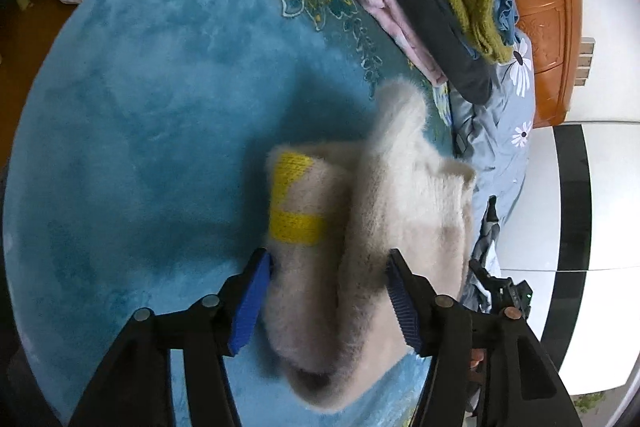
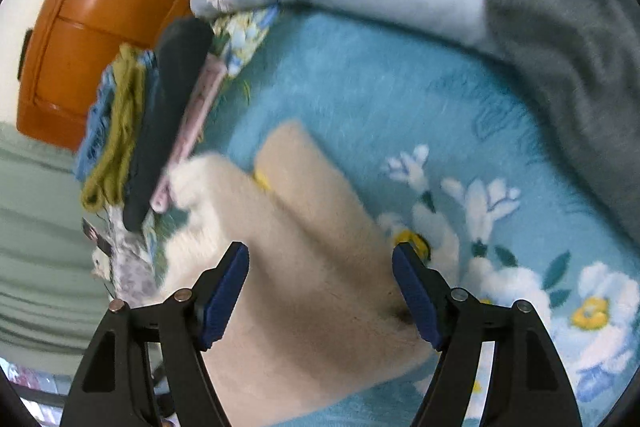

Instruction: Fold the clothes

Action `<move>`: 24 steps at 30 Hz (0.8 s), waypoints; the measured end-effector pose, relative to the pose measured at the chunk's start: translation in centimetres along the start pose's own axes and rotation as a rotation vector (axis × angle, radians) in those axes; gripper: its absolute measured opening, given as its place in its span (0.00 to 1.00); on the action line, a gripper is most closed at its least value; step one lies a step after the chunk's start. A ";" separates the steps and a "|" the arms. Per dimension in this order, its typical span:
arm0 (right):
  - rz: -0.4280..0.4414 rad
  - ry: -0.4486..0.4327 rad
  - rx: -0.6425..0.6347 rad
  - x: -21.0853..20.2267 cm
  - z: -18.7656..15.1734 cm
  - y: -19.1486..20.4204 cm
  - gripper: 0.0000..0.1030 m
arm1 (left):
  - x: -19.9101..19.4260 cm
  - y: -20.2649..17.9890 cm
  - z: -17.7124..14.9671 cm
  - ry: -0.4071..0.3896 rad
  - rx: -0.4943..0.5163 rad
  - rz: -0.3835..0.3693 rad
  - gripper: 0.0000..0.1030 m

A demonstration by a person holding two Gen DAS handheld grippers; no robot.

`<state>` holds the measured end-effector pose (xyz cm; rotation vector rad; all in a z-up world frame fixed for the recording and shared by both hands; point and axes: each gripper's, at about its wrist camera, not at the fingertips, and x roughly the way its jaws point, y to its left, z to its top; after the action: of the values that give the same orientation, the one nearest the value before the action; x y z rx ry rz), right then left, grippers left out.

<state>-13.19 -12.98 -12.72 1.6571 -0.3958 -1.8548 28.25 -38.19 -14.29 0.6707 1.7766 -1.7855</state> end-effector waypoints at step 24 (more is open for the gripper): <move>0.187 -0.048 0.133 2.3 -0.6 -3.0 0.77 | 0.3 -0.3 -0.2 -0.077 0.083 0.121 0.71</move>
<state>-13.40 -12.00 -16.47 1.6036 -0.6839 -1.7643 27.86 -37.98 -14.26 0.7162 1.5851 -1.7863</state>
